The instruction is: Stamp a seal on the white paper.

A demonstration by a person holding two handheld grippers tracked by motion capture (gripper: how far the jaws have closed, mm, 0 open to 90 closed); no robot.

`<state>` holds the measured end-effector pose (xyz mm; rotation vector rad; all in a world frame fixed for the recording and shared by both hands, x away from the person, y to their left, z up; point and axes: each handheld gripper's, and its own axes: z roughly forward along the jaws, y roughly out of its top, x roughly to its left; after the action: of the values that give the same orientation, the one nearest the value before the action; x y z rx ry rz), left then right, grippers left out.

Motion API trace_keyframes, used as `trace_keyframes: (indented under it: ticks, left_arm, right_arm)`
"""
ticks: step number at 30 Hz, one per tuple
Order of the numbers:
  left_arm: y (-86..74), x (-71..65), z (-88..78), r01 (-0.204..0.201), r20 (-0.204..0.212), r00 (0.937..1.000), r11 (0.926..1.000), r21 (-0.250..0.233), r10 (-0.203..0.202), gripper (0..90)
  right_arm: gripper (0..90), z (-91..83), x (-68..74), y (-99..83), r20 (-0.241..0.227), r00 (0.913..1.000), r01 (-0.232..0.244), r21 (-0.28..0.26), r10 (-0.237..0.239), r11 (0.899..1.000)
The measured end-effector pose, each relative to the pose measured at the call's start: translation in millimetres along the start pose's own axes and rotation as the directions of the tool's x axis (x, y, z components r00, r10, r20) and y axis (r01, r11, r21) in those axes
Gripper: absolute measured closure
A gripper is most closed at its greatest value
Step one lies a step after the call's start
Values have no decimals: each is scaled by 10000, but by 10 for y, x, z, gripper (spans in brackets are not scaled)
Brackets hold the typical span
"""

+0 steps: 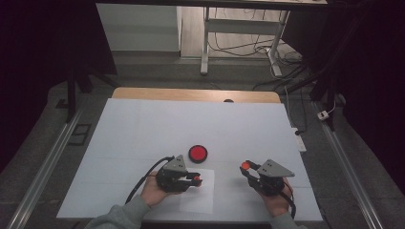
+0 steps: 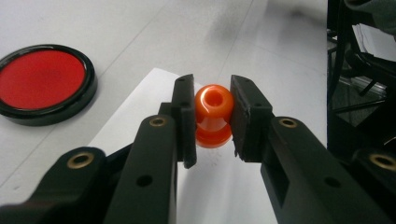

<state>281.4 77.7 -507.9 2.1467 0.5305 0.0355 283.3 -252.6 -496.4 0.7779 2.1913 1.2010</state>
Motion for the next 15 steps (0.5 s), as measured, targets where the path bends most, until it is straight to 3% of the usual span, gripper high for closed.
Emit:
trace_keyframes:
  ticks: [15]
  left_arm:
    - [-46,-8,93,-104,-90,9999,9991,414,108,724]
  right_arm:
    - [640,5,2,-2,-4,10000,8,25,-8,10000]
